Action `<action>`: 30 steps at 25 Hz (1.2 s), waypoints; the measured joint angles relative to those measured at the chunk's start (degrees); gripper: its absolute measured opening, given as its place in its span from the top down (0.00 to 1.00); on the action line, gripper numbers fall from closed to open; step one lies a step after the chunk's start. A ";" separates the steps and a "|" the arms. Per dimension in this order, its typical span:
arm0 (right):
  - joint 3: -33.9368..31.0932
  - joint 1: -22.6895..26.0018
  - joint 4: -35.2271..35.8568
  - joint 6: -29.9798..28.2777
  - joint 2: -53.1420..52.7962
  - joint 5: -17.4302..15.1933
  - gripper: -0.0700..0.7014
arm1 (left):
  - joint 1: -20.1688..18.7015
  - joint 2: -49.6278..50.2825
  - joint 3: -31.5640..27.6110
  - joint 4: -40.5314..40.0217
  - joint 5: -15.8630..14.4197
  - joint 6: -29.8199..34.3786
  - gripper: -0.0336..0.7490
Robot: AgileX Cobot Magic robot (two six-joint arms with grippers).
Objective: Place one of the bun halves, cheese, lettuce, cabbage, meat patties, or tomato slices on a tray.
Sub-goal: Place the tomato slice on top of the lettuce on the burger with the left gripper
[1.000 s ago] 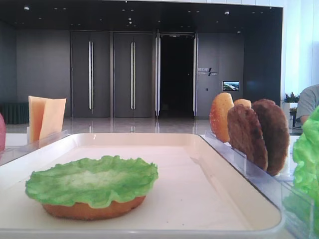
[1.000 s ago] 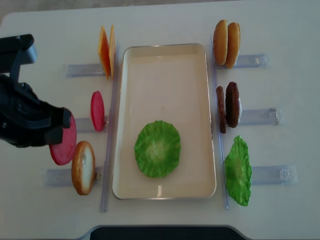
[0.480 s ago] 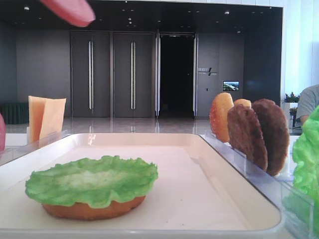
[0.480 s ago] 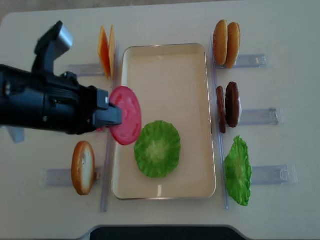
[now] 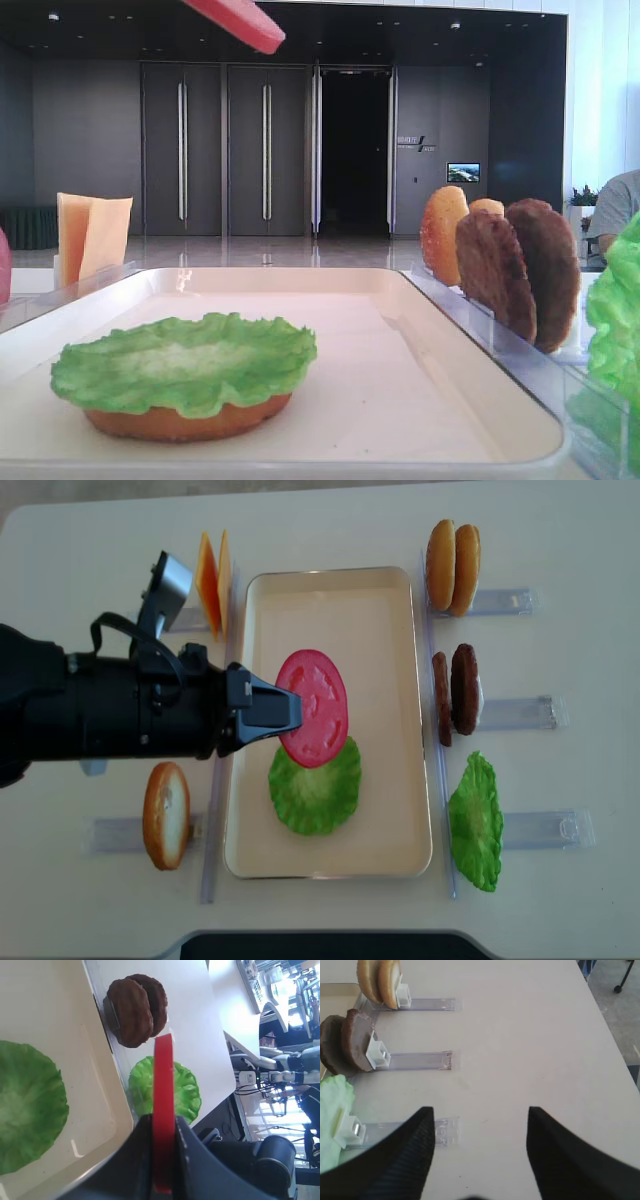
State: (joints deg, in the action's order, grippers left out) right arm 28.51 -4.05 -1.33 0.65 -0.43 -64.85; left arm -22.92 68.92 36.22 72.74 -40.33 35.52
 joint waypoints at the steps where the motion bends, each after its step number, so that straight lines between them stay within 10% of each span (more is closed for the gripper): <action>1: 0.00 0.00 0.00 0.00 0.00 0.00 0.37 | 0.00 0.00 -0.41 0.15 0.20 0.66 0.89; 30: 0.00 0.00 0.00 0.00 0.00 0.00 0.37 | 0.00 26.81 -0.84 14.16 0.89 21.57 0.89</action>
State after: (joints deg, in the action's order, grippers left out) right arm 28.51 -4.05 -1.33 0.65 -0.43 -64.85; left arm -22.92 95.73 35.38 86.91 -39.43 57.09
